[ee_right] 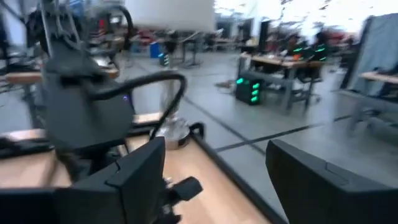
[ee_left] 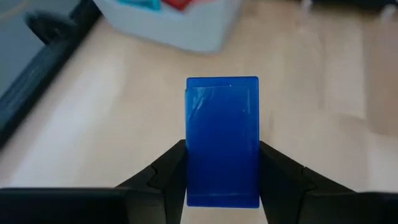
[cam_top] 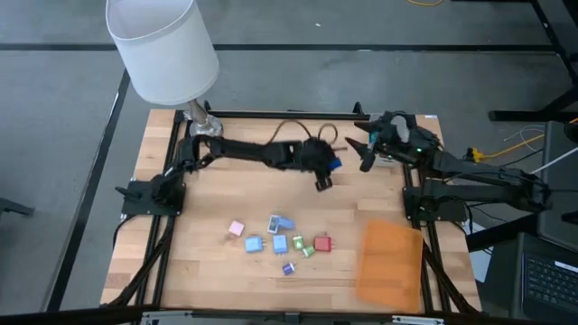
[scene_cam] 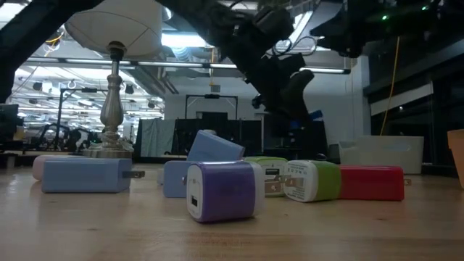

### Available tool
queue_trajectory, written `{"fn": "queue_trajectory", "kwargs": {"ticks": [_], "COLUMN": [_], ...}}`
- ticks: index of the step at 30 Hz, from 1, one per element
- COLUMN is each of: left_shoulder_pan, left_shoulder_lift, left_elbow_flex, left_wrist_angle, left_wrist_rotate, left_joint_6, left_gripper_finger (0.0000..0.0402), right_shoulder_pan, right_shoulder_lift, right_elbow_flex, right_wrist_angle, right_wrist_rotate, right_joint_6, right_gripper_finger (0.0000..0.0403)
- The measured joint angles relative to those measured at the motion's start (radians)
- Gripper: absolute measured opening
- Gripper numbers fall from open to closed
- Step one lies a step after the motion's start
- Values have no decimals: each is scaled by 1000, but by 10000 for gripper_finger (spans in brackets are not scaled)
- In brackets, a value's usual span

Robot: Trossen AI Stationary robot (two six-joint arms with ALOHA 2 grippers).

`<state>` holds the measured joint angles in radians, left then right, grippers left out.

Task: Pick & Place Office items
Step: Put the blue digital clock into the gray bin

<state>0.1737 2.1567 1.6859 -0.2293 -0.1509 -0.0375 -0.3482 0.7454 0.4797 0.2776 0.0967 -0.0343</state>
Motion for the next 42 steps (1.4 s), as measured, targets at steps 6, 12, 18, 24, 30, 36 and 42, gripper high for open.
{"fn": "queue_trajectory", "kwargs": {"ticks": [6,12,18,24,30,36,42], "left_shoulder_pan": [96,170,228,251,247,253,267], "left_shoulder_lift": [0,0,-2,77,245,407,420], "left_elbow_flex": [0,0,17,187,455,665,641], "left_wrist_angle": [115,264,361,230,188,137,194], "left_wrist_rotate": [90,203,319,418,471,530,574], "left_joint_6": [121,211,234,264,268,238,163], "left_gripper_finger": [150,150,150,150,150,150,150], "right_shoulder_pan": [-21,-36,-48,-49,-60,-65,-67], "right_shoulder_lift": [-140,-213,-202,-202,-202,-202,-202], "right_elbow_flex": [0,0,0,0,0,0,0], "right_wrist_angle": [-148,-161,-178,-150,-150,-150,-160], "right_wrist_rotate": [257,284,260,212,209,197,196], "right_joint_6": [8,-18,-5,-2,-4,-8,-12], "right_gripper_finger": [274,274,274,274,274,274,274]}}
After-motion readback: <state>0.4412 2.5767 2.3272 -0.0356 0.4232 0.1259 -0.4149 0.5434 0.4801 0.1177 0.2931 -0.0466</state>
